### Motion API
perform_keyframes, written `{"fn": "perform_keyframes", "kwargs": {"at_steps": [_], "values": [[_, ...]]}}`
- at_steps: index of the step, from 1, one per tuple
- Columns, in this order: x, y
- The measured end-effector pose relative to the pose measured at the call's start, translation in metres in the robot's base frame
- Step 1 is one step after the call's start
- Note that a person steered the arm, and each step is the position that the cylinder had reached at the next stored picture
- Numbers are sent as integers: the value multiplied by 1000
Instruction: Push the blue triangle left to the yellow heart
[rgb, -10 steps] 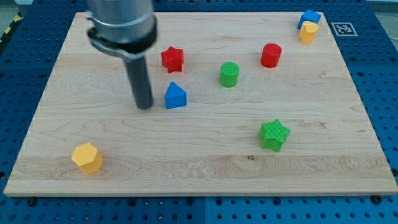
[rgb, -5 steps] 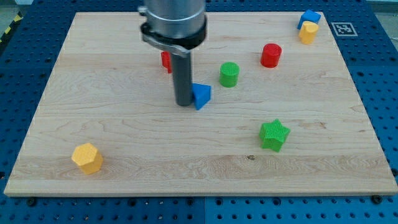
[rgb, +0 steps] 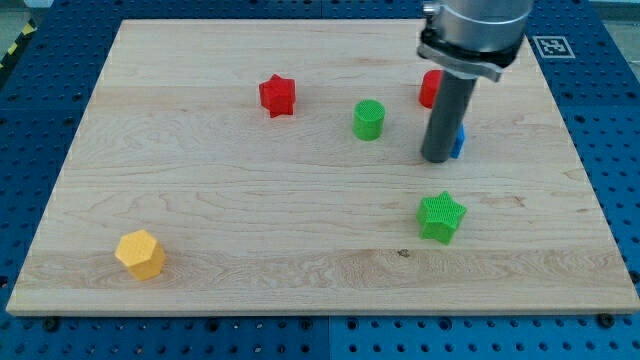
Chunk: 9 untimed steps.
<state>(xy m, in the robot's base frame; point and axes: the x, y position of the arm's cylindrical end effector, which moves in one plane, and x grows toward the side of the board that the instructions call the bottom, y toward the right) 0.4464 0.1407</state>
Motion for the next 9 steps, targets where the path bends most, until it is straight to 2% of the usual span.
{"fn": "perform_keyframes", "kwargs": {"at_steps": [1,2,4,9], "values": [[-10,36],[-42,44],[-59,33],[-161,27]]}}
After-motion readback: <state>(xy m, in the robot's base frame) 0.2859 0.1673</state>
